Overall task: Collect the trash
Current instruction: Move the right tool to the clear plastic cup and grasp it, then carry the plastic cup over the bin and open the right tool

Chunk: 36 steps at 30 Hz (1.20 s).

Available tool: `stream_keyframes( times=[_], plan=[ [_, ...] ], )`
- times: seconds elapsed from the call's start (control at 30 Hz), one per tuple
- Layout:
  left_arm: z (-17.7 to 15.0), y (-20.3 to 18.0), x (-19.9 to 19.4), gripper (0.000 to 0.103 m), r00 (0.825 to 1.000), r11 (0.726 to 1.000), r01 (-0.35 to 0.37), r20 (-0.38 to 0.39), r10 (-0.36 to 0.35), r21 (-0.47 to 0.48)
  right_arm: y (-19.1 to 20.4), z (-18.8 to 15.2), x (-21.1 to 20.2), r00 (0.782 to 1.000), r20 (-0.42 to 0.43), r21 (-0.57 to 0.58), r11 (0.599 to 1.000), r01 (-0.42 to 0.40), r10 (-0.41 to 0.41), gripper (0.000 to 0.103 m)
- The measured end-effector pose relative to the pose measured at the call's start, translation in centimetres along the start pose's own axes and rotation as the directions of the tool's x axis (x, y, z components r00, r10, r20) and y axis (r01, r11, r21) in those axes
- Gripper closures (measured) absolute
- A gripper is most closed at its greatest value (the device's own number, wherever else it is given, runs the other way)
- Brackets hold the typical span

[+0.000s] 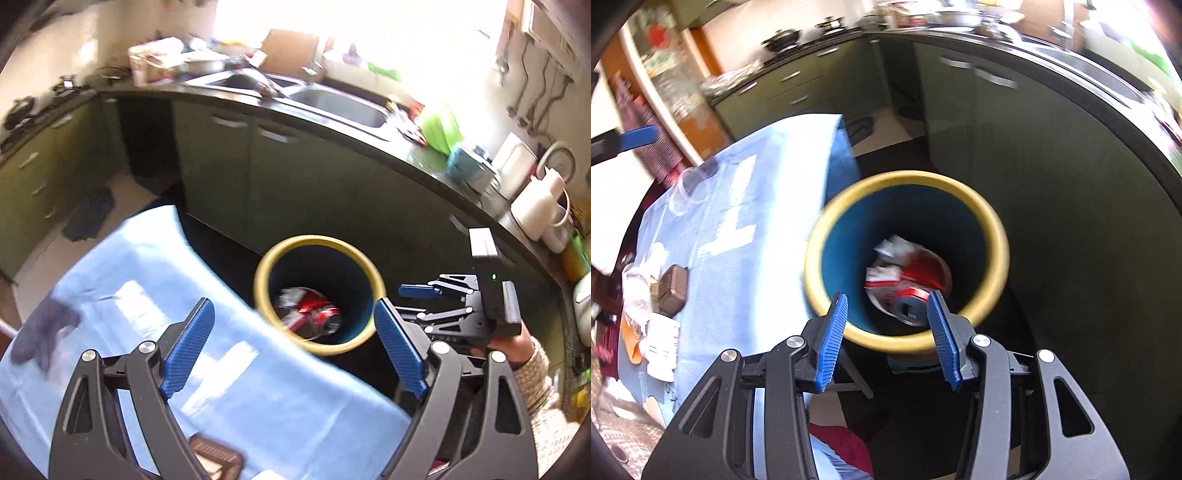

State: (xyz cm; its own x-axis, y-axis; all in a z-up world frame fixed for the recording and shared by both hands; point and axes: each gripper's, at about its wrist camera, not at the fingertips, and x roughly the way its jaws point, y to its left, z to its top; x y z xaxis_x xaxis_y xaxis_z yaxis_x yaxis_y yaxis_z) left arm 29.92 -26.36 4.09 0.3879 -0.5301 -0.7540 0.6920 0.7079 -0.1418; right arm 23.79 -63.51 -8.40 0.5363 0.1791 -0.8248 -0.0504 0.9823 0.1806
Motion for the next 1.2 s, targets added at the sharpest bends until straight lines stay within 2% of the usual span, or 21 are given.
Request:
stream_keyframes(
  times=[0.07, 0.1, 0.13, 0.2, 0.33, 0.4, 0.47, 0.53, 0.6, 0.7, 0.77, 0.93, 1.13, 1.2],
  plan=[
    [-2.8, 2.7, -3.5, 0.015, 0.994, 0.997, -0.062, 0.083, 0.066, -0.041, 2.4, 1.1, 0.6, 1.0, -0.007, -0.046, 0.999, -0.022, 0.021, 0.056],
    [-4.4, 4.0, -5.1, 0.012, 0.986, 0.992, -0.106, 0.125, 0.114, -0.07, 3.7, 1.8, 1.0, 0.999, -0.012, -0.07, 0.997, -0.035, 0.034, 0.055],
    [-6.2, 5.6, -6.7, 0.012, 0.971, 0.982, -0.157, 0.164, 0.173, -0.106, 5.0, 2.7, 1.5, 0.999, -0.019, -0.092, 0.994, -0.051, 0.049, 0.055],
    [-9.4, 8.6, -9.1, 0.01, 0.945, 0.96, -0.217, 0.208, 0.252, -0.178, 7.9, 4.2, 2.4, 0.996, -0.034, -0.14, 0.986, -0.086, 0.082, 0.055],
    [-14.6, 16.1, -12.1, 0.009, 0.896, 0.895, -0.297, 0.228, 0.382, -0.331, 14.5, 7.4, 4.4, 0.981, -0.077, -0.225, 0.955, -0.191, 0.178, 0.055],
    [-16.6, 19.5, -12.5, 0.009, 0.865, 0.85, -0.348, 0.216, 0.454, -0.394, 18.1, 9.1, 5.5, 0.965, -0.106, -0.262, 0.93, -0.259, 0.239, 0.055],
    [-18.1, 21.9, -12.7, 0.009, 0.85, 0.824, -0.364, 0.207, 0.485, -0.434, 21.7, 10.7, 6.5, 0.949, -0.135, -0.292, 0.904, -0.314, 0.286, 0.055],
    [-19.1, 23.0, -12.5, 0.009, 0.851, 0.815, -0.363, 0.197, 0.488, -0.451, 24.9, 12.4, 7.8, 0.937, -0.166, -0.313, 0.884, -0.346, 0.308, 0.055],
    [-19.7, 23.5, -12.3, 0.009, 0.856, 0.819, -0.36, 0.191, 0.481, -0.447, 27.7, 14.0, 9.2, 0.934, -0.193, -0.325, 0.878, -0.351, 0.302, 0.055],
    [-20.4, 22.7, -12.2, 0.009, 0.854, 0.822, -0.384, 0.176, 0.489, -0.42, 31.1, 16.0, 11.5, 0.929, -0.226, -0.322, 0.877, -0.356, 0.294, 0.056],
    [-20.6, 22.3, -12.3, 0.009, 0.851, 0.824, -0.396, 0.174, 0.495, -0.406, 32.0, 17.1, 12.8, 0.922, -0.246, -0.305, 0.879, -0.366, 0.298, 0.057],
    [-20.9, 22.3, -12.3, 0.009, 0.866, 0.836, -0.362, 0.184, 0.466, -0.412, 33.0, 18.3, 15.7, 0.909, -0.297, -0.25, 0.895, -0.37, 0.293, 0.058],
    [-21.3, 22.4, -12.0, 0.009, 0.879, 0.842, -0.337, 0.179, 0.441, -0.421, 33.1, 18.5, 18.5, 0.874, -0.347, -0.165, 0.895, -0.415, 0.341, 0.059],
    [-21.3, 22.4, -11.8, 0.009, 0.881, 0.842, -0.34, 0.172, 0.442, -0.419, 33.4, 18.4, 18.6, 0.871, -0.348, -0.168, 0.891, -0.423, 0.348, 0.081]
  ],
)
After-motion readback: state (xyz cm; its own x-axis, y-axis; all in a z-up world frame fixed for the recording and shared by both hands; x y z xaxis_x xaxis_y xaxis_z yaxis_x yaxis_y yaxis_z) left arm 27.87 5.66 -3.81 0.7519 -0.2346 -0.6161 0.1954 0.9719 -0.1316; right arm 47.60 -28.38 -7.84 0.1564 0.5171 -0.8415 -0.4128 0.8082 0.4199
